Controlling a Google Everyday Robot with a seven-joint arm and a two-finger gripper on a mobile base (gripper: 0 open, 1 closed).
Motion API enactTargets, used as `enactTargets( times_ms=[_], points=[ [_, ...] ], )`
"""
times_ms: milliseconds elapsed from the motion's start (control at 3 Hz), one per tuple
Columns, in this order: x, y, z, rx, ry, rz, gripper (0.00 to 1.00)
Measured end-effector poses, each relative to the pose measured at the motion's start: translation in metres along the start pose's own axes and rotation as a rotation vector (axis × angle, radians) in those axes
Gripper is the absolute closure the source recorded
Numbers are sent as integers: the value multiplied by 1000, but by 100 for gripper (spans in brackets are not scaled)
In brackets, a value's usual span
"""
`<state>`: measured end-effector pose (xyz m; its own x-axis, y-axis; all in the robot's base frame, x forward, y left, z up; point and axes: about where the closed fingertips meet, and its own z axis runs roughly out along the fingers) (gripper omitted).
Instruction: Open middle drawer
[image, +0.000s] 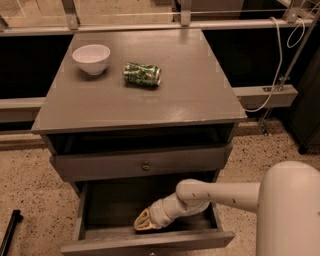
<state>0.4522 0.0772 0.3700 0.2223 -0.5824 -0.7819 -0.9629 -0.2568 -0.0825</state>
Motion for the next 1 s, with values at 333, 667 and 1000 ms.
enactTargets(
  times_ms=[333,667,1000],
  points=[
    [2,31,-7,-30,-6,22,100],
    [-1,29,-7,-37,-15,15,100],
    [-4,36,-8,-49,-28,14,100]
  ],
)
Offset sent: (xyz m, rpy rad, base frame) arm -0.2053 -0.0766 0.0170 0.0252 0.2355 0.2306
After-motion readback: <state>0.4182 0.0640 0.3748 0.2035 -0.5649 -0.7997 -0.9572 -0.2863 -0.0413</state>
